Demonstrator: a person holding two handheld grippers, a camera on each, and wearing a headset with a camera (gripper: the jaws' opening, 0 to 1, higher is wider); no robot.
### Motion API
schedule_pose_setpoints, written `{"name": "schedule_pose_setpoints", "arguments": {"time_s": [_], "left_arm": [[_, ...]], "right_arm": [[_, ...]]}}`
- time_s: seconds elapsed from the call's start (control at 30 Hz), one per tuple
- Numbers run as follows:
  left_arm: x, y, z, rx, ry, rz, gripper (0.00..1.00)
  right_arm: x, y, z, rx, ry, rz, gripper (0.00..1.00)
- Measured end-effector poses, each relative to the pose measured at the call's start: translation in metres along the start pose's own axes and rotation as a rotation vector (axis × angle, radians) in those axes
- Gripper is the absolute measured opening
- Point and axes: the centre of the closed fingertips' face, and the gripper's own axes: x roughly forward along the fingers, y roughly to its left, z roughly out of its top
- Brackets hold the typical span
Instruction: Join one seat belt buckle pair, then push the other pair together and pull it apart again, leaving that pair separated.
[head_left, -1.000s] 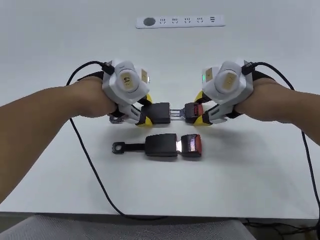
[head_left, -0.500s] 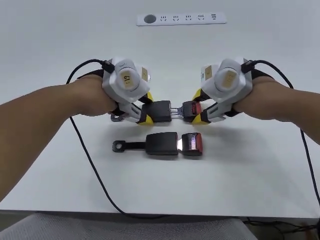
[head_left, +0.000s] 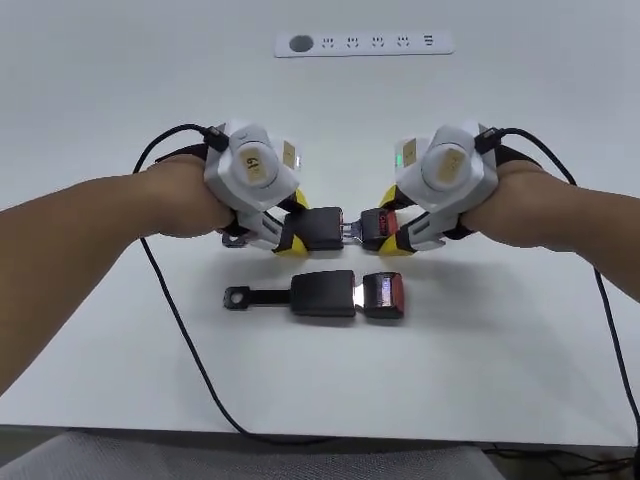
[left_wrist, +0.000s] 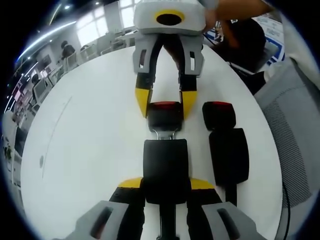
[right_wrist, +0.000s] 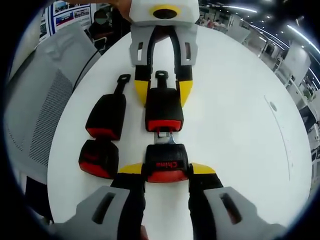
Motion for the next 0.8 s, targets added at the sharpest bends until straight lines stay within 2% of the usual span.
{"name": "schedule_pose_setpoints", "arguments": {"time_s": [0.1, 0.17, 0.43, 0.8], "left_arm": [[0.000, 0.000, 0.000, -0.006, -0.009, 0.002, 0.32], [-0.001, 0.001, 0.000, -0.009, -0.011, 0.003, 0.32], [-0.002, 0.000, 0.000, -0.010, -0.012, 0.000, 0.32], [-0.002, 0.001, 0.002, -0.015, -0.013, -0.002, 0.32]], "right_arm": [[-0.002, 0.001, 0.002, 0.006, 0.000, -0.001, 0.32], [0.002, 0.000, -0.001, 0.010, 0.000, -0.001, 0.32], [-0.001, 0.002, 0.007, 0.008, 0.007, 0.009, 0.32], [0.008, 0.000, 0.013, 0.008, 0.010, 0.009, 0.31]]}}
